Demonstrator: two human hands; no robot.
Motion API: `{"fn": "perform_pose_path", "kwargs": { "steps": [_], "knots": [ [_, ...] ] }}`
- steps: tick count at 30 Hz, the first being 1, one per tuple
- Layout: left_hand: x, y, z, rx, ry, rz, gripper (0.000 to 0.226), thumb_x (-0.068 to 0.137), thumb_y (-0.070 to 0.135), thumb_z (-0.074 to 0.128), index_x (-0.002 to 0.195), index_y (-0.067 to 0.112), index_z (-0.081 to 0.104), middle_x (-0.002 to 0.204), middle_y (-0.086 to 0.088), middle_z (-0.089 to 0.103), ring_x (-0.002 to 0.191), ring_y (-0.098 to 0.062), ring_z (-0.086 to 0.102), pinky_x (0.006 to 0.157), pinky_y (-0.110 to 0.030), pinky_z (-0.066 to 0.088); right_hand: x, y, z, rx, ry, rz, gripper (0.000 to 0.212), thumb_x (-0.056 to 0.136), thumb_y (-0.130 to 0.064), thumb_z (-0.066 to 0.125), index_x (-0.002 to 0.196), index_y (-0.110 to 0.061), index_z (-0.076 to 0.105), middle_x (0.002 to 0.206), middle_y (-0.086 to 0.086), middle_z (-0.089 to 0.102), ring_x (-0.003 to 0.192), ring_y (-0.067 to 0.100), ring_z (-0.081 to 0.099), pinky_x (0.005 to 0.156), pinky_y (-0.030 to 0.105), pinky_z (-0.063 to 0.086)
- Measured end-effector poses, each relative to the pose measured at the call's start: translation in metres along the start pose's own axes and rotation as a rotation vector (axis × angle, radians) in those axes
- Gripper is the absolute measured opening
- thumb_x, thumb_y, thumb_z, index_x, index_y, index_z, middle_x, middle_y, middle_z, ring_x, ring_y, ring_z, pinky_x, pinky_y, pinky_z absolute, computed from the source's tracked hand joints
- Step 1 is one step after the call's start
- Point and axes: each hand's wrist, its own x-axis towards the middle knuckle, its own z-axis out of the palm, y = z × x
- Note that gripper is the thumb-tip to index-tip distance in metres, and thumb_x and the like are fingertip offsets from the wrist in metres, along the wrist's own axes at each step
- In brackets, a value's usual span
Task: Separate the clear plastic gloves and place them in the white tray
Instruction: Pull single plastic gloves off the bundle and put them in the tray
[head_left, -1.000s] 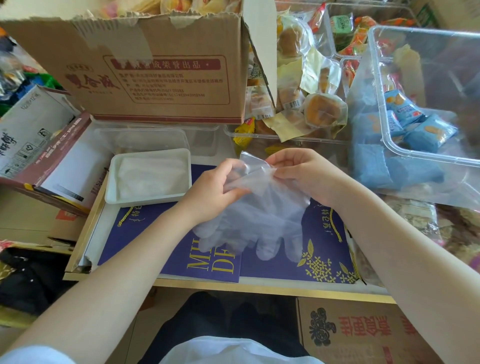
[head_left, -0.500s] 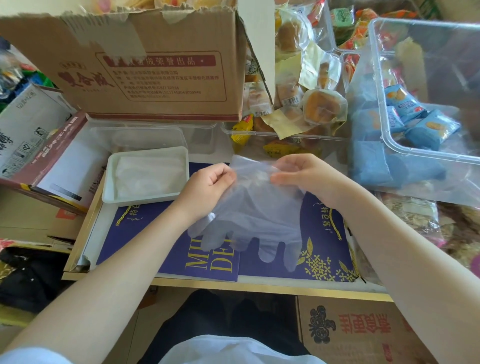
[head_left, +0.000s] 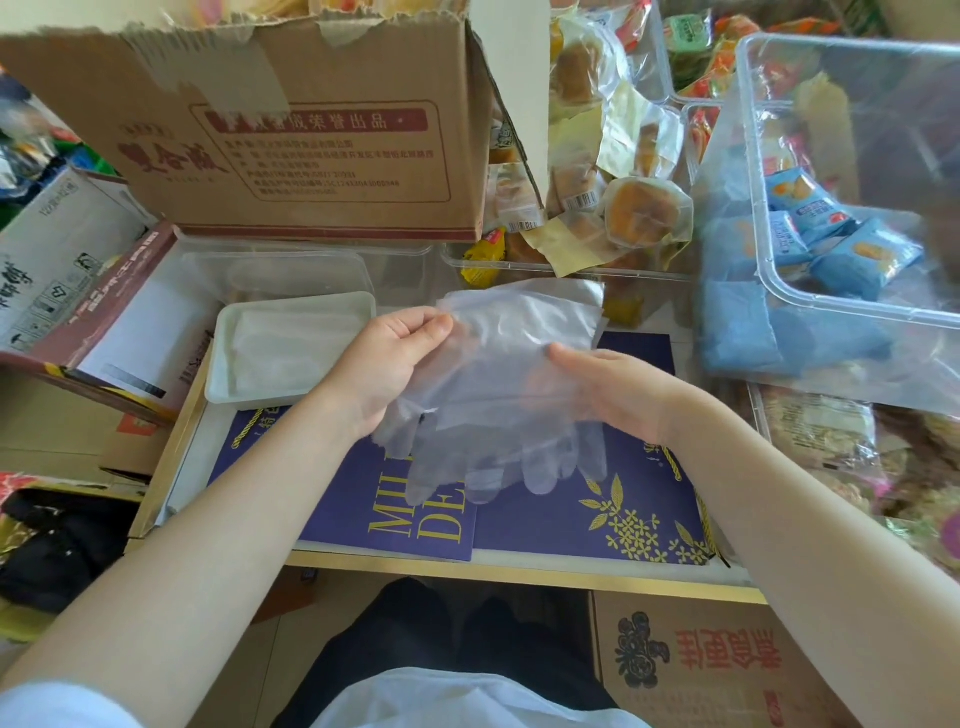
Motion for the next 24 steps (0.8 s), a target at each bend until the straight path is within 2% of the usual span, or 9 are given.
{"fn": "perform_pose_path", "kwargs": {
  "steps": [4,8,10,12,14,16,18,21,24],
  "knots": [
    [0.000,0.002,-0.008,0.155,-0.074,-0.034,0.023,0.098,0.016,0.046,0.086,0.016,0.066,0.088,-0.006,0.067,0.080,-0.015,0.060,0.078,-0.028,0.046,-0.002,-0.003,-0.001,-0.045,0.071,-0.113,0.016,0.090,-0.019,0.058,0.085,-0.006,0.067,0.081,0.010,0.065,0.075,0.023,0.062,0.070,0.032,0.051],
    [0.001,0.004,-0.006,0.199,-0.090,-0.061,0.026,0.099,0.015,0.043,0.083,0.016,0.064,0.073,0.006,0.068,0.065,-0.003,0.061,0.061,-0.015,0.047,-0.006,-0.011,-0.003,-0.218,0.085,-0.239,0.011,0.081,-0.001,0.066,0.085,-0.011,0.067,0.079,0.002,0.068,0.076,0.015,0.063,0.076,0.028,0.050],
    [0.001,0.004,-0.004,0.209,-0.097,-0.043,0.029,0.100,0.017,0.040,0.081,0.016,0.062,0.066,0.010,0.069,0.062,-0.001,0.061,0.060,-0.014,0.046,-0.007,-0.012,-0.004,-0.229,0.048,-0.221,0.023,0.075,-0.005,0.073,0.096,-0.012,0.067,0.083,0.001,0.068,0.080,0.016,0.063,0.075,0.027,0.048],
    [0.002,0.004,-0.002,0.243,-0.068,0.029,0.031,0.101,0.016,0.038,0.080,0.017,0.061,0.066,0.014,0.068,0.066,-0.001,0.058,0.066,-0.014,0.044,-0.006,-0.012,-0.005,-0.202,0.038,-0.179,0.036,0.071,-0.023,0.075,0.103,-0.011,0.065,0.085,0.000,0.066,0.079,0.015,0.062,0.071,0.026,0.047],
    [0.003,0.005,0.001,0.262,-0.018,0.100,0.032,0.101,0.014,0.037,0.080,0.019,0.060,0.073,0.013,0.064,0.074,-0.004,0.054,0.074,-0.018,0.040,-0.007,-0.015,-0.003,-0.036,0.100,-0.120,0.030,0.081,-0.035,0.067,0.100,-0.012,0.065,0.086,0.004,0.067,0.074,0.016,0.064,0.065,0.027,0.049],
    [0.004,0.006,0.003,0.225,0.015,0.119,0.032,0.101,0.012,0.037,0.079,0.020,0.060,0.078,0.007,0.060,0.078,-0.008,0.052,0.077,-0.022,0.039,-0.003,-0.014,-0.003,0.085,0.218,-0.043,0.033,0.089,-0.044,0.056,0.107,-0.018,0.063,0.100,0.003,0.068,0.088,0.016,0.066,0.081,0.029,0.052],
    [0.004,0.007,0.003,0.202,0.024,0.111,0.031,0.100,0.012,0.038,0.078,0.019,0.059,0.077,0.005,0.060,0.075,-0.008,0.053,0.075,-0.022,0.040,0.001,-0.013,-0.004,0.050,0.241,-0.038,0.035,0.092,-0.044,0.051,0.115,-0.019,0.060,0.110,0.002,0.064,0.103,0.020,0.060,0.095,0.034,0.043],
    [0.003,0.007,-0.002,0.207,-0.043,0.064,0.018,0.095,0.018,0.050,0.081,0.012,0.059,0.074,0.001,0.063,0.067,-0.009,0.057,0.067,-0.021,0.043,-0.003,-0.016,0.000,0.085,0.122,-0.126,0.026,0.098,-0.024,0.044,0.084,-0.011,0.062,0.074,0.003,0.061,0.067,0.017,0.057,0.064,0.026,0.046],
    [0.001,0.002,-0.012,0.264,-0.151,-0.004,0.012,0.091,0.014,0.057,0.081,0.008,0.059,0.069,-0.001,0.063,0.062,-0.010,0.056,0.063,-0.022,0.043,-0.005,-0.018,-0.003,0.106,0.089,-0.167,0.028,0.098,-0.015,0.043,0.079,-0.008,0.062,0.067,0.002,0.063,0.060,0.014,0.057,0.060,0.025,0.046]
  ]
}}
